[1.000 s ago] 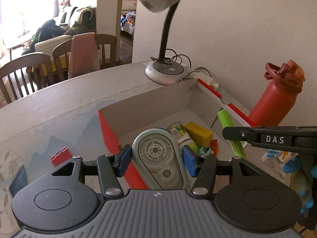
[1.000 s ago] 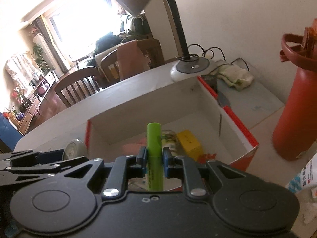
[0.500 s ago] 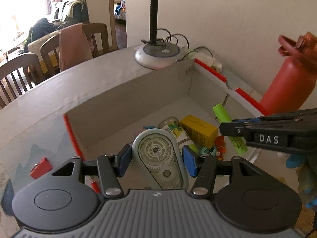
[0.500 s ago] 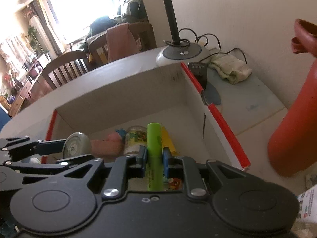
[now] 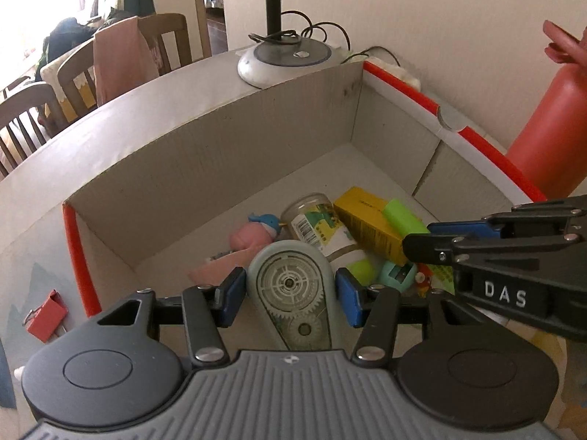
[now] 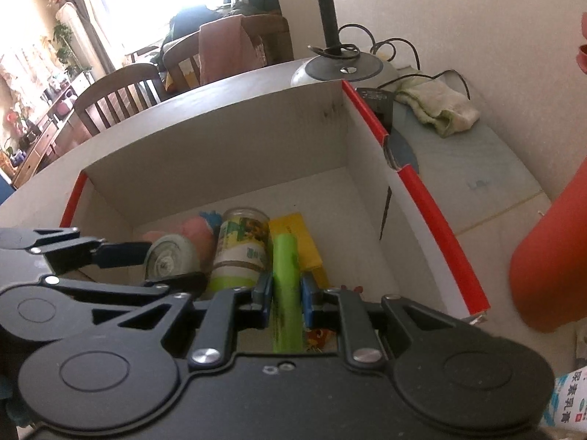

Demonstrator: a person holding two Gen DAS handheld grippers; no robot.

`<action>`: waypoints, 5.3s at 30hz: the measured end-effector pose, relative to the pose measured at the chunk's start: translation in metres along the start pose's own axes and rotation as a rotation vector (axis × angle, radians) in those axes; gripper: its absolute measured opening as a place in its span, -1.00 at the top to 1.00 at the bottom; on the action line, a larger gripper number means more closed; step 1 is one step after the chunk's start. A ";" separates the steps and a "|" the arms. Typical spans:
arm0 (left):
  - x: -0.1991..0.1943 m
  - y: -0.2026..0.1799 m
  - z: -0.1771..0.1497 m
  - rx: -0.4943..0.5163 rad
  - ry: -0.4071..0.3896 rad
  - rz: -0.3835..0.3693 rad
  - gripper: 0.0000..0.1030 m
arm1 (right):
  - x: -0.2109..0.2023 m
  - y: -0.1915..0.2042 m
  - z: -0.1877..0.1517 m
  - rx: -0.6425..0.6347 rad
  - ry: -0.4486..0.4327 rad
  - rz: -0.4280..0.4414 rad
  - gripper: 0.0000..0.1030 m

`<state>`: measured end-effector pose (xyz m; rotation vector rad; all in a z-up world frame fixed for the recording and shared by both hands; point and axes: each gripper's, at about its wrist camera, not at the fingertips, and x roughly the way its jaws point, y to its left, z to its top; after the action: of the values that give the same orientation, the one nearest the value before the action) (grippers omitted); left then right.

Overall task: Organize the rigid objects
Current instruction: 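Open both grippers to drop the tape dispenser and glue stick into the box, then move both grippers back over the table toward the binder clip and glue pen, then grasp the pink binder clip with the left gripper while the right grasps the white glue pen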

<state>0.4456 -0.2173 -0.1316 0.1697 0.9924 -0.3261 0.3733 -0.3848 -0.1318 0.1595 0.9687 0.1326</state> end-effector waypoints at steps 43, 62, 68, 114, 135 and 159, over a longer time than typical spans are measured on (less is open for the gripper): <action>-0.110 0.073 -0.048 -0.135 -0.145 -0.075 -0.39 | -0.079 0.079 -0.015 -0.094 -0.122 0.137 -0.41; -0.146 0.169 -0.097 -0.163 -0.168 -0.057 -0.62 | -0.075 0.186 -0.038 -0.227 -0.170 0.212 -0.88; -0.140 0.200 -0.102 -0.188 -0.161 -0.051 -0.63 | -0.055 0.211 -0.040 -0.257 -0.143 0.200 -0.88; 0.012 0.248 -0.069 -0.221 -0.041 0.042 -0.72 | 0.090 0.293 -0.072 -0.504 0.020 0.065 0.24; 0.017 0.245 -0.075 -0.176 -0.069 0.047 0.23 | 0.058 0.280 -0.092 -0.350 0.077 0.133 0.71; -0.052 0.255 -0.118 -0.288 -0.107 0.007 0.44 | -0.032 0.208 -0.079 0.076 0.040 0.258 0.71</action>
<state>0.4147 0.0659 -0.1534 -0.1051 0.9212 -0.1805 0.2818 -0.1809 -0.1098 0.3531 0.9910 0.3365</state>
